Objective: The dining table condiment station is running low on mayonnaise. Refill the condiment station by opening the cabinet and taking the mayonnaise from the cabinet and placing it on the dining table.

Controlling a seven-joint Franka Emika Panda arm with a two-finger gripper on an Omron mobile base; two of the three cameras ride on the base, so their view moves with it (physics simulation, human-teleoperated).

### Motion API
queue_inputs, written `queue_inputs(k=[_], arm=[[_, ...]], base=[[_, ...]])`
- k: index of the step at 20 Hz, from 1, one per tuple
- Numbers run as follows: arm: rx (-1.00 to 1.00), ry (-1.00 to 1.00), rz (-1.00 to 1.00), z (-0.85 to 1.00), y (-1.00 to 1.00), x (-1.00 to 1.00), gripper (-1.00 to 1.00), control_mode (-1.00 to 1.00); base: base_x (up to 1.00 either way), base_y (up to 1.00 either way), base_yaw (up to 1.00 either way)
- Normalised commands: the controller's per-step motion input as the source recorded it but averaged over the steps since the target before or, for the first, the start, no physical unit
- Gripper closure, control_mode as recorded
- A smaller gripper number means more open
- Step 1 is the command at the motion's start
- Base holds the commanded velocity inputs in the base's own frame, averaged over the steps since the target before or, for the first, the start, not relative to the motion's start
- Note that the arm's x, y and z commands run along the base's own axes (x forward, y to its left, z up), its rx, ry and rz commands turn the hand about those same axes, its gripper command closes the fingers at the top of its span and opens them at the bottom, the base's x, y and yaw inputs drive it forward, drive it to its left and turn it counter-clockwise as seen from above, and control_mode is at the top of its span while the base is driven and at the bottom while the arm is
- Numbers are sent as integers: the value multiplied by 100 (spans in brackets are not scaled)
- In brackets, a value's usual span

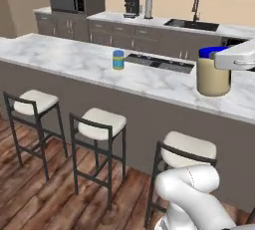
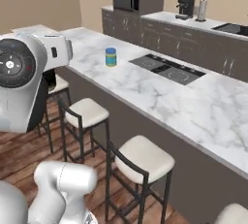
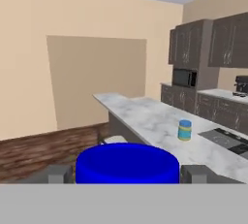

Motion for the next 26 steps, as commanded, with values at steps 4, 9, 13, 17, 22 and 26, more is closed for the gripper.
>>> queue_inputs(k=[4,9,13,17,22,26], arm=[[0,0,0,0,0,0,100,100],[0,0,0,0,0,0,100,100],[0,0,0,0,0,0,100,100],[0,0,0,0,0,0,100,100],[0,0,0,0,0,0,100,100],[0,0,0,0,0,0,100,100]], base=[[81,99,-54],[87,95,-52],[79,49,-39],[77,40,-36],[62,0,-30],[82,42,-38]])
